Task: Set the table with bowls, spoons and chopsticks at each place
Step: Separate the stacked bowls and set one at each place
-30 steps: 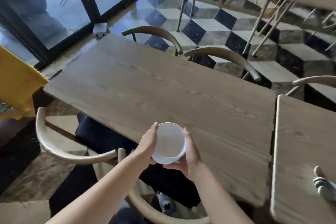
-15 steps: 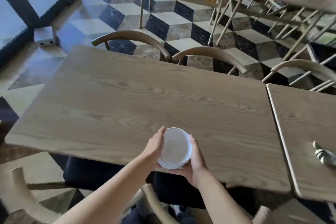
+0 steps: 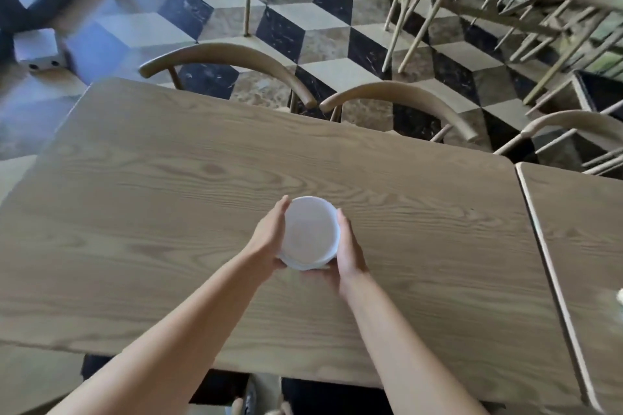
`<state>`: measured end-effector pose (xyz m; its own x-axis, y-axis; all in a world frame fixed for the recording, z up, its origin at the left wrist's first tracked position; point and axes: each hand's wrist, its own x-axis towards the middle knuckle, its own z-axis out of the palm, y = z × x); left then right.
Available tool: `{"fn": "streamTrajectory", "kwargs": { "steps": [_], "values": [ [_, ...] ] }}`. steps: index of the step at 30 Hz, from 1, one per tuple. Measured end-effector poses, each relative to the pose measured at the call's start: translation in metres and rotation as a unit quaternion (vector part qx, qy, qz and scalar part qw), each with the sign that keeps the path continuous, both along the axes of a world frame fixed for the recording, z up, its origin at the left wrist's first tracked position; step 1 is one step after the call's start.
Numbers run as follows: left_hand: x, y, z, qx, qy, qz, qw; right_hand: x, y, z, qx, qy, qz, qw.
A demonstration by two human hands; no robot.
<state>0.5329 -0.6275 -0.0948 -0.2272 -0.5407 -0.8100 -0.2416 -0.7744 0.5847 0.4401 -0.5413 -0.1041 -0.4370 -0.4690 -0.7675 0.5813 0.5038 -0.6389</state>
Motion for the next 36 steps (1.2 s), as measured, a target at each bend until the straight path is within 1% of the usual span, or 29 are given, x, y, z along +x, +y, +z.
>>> {"fn": "streamTrajectory", "kwargs": {
  "steps": [3, 7, 12, 15, 18, 22, 24, 25, 26, 27, 28, 29, 30, 31, 32, 34, 36],
  "values": [
    [-0.008, -0.027, -0.018, -0.005, 0.013, 0.027, 1.0, -0.013, -0.031, -0.022, -0.018, 0.0, 0.018, 1.0],
    [-0.011, -0.044, -0.036, 0.007, 0.03, 0.054, 0.998, -0.021, -0.051, -0.038, -0.028, -0.01, 0.035, 0.999],
    [-0.016, -0.043, -0.047, 0.022, 0.032, 0.078, 0.996, -0.025, -0.056, -0.04, -0.021, 0.025, 0.059, 0.998],
    [-0.017, -0.041, -0.045, 0.014, 0.031, 0.086, 0.996, -0.027, -0.059, -0.033, -0.003, 0.088, 0.084, 0.993],
    [-0.011, -0.039, -0.037, 0.009, 0.038, 0.064, 0.997, -0.025, -0.054, -0.03, 0.01, 0.151, 0.103, 0.983],
    [0.005, -0.038, -0.03, 0.012, 0.045, 0.035, 0.998, -0.023, -0.047, -0.012, 0.055, 0.22, 0.167, 0.96],
    [0.014, -0.035, -0.031, -0.019, 0.061, 0.031, 0.997, -0.023, -0.045, 0.002, 0.081, 0.263, 0.193, 0.942],
    [0.019, -0.03, -0.033, -0.062, 0.054, 0.033, 0.996, -0.022, -0.044, 0.008, 0.098, 0.275, 0.196, 0.936],
    [0.026, -0.023, -0.039, -0.139, 0.022, 0.025, 0.99, -0.021, -0.044, 0.012, 0.113, 0.28, 0.193, 0.934],
    [0.035, -0.014, -0.048, -0.229, -0.034, -0.002, 0.973, -0.019, -0.043, 0.015, 0.127, 0.288, 0.189, 0.93],
    [0.044, -0.002, -0.061, -0.305, -0.101, -0.046, 0.946, -0.018, -0.043, 0.017, 0.14, 0.301, 0.188, 0.924],
    [0.053, 0.01, -0.074, -0.348, -0.181, -0.104, 0.914, -0.017, -0.044, 0.017, 0.153, 0.316, 0.188, 0.917],
    [0.06, 0.022, -0.089, -0.355, -0.259, -0.167, 0.883, -0.016, -0.045, 0.017, 0.159, 0.33, 0.185, 0.912],
    [0.065, 0.034, -0.102, -0.35, -0.318, -0.226, 0.852, -0.016, -0.046, 0.015, 0.164, 0.345, 0.187, 0.905],
    [0.068, 0.045, -0.115, -0.346, -0.352, -0.275, 0.825, -0.016, -0.047, 0.014, 0.166, 0.359, 0.193, 0.898],
    [0.069, 0.061, -0.135, -0.361, -0.383, -0.337, 0.781, -0.017, -0.049, 0.011, 0.176, 0.386, 0.213, 0.88],
    [0.068, 0.066, -0.146, -0.377, -0.407, -0.354, 0.753, -0.018, -0.051, 0.009, 0.181, 0.417, 0.231, 0.86]
  ]
}}
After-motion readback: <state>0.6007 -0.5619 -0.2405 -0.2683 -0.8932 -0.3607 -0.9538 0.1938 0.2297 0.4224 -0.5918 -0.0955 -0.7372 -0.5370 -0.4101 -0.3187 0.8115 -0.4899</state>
